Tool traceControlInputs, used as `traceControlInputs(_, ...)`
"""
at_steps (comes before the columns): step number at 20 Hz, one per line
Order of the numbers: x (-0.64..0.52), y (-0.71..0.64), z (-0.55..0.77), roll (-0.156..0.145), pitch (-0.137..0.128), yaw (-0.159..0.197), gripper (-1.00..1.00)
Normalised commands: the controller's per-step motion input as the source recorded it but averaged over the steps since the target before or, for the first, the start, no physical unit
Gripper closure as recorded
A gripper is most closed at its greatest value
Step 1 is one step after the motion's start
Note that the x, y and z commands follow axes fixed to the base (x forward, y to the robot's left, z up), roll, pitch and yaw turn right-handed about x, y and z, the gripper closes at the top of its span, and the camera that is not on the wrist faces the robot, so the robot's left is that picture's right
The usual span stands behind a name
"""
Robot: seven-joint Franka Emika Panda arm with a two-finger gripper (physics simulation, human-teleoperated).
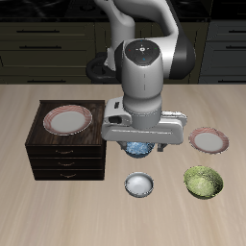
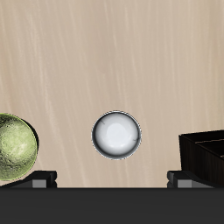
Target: Place the white bowl onto the plate that is on top of the cabinet
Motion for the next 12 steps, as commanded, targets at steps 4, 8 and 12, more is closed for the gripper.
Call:
traceControlInputs(4,0.06,0.03,-0.32,0.006,0.024,0.026,-1.0)
traceControlInputs(8,0.05,-0.05,-0.24,-0.01,0.03,-0.004,-1.0)
traceControlInputs(12,0.04,0.11,-0.31,0.007,0.031,-0.002,-1.0)
